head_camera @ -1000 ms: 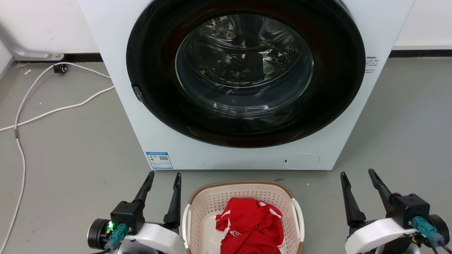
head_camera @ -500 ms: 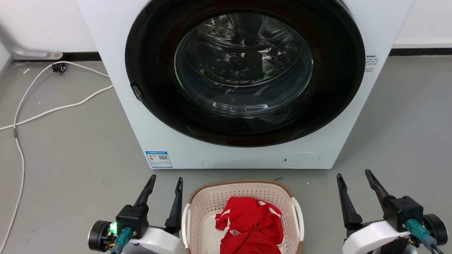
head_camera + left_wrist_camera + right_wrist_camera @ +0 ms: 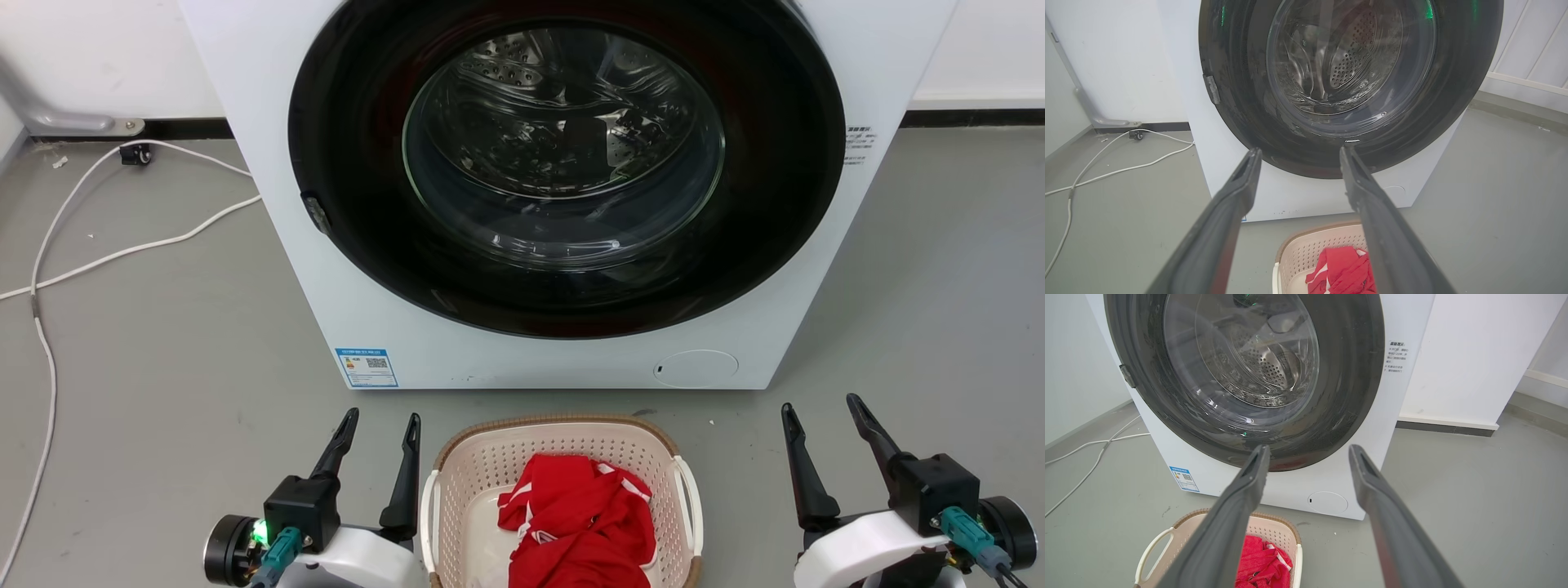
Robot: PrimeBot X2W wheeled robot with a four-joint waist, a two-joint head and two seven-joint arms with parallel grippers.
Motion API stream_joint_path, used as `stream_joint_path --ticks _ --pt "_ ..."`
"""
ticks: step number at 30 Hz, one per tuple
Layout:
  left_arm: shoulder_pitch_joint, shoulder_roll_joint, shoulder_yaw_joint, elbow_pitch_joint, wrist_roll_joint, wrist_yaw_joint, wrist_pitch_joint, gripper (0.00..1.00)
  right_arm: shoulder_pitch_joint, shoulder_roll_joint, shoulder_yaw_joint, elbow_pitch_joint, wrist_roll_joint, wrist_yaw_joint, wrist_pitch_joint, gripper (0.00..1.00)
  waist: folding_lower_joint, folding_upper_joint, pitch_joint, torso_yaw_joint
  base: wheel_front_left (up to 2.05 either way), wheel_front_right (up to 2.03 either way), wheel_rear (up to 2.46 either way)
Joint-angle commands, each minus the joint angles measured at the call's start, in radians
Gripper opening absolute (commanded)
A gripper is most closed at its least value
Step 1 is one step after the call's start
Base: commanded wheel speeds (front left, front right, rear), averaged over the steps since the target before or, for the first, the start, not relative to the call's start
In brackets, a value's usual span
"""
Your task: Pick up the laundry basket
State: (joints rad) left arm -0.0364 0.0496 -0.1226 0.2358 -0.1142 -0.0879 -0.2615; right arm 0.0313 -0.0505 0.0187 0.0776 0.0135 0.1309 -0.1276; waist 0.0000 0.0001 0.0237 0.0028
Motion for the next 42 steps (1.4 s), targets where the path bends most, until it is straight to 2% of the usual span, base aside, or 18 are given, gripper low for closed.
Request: stream_joint_path --ticks 1,11,18,21,36,42 --pt "-0.007 0.001 0.002 0.002 -0.003 0.001 -0.005 1.00 -0.013 0.000 0.000 0.002 0.001 0.000 -0.006 1.00 0.0000 -0.0001 0.002 0.000 0.00 0.00 0.00" --pt "-0.041 0.001 0.003 0.051 -0.014 0.025 -0.005 1.00 -0.033 0.000 -0.005 0.053 0.032 0.000 0.020 1.00 0.0000 -0.0001 0.069 -0.005 0.00 0.00 0.00" --pt "-0.097 0.001 0.003 0.137 -0.038 0.029 -0.004 1.00 -0.075 0.000 0.004 0.118 0.048 0.000 0.019 1.00 0.0000 -0.0001 0.196 -0.016 0.00 0.00 0.00" --pt "-0.147 0.001 0.003 0.202 -0.049 0.017 -0.004 1.00 -0.113 0.000 0.007 0.161 0.061 0.000 0.017 1.00 0.0000 -0.0001 0.271 -0.021 0.00 0.00 0.00" --pt "-0.500 0.038 0.035 0.613 -0.143 -0.033 0.016 1.00 -0.455 0.000 0.063 0.553 0.113 0.000 0.007 1.00 0.0000 -0.0001 0.589 -0.065 0.00 0.00 0.00" --pt "-0.630 0.068 0.013 0.765 -0.186 -0.041 0.062 1.00 -0.608 0.000 0.138 0.730 0.157 0.000 0.021 1.00 0.0000 -0.0001 0.679 -0.080 0.00 0.00 0.00"
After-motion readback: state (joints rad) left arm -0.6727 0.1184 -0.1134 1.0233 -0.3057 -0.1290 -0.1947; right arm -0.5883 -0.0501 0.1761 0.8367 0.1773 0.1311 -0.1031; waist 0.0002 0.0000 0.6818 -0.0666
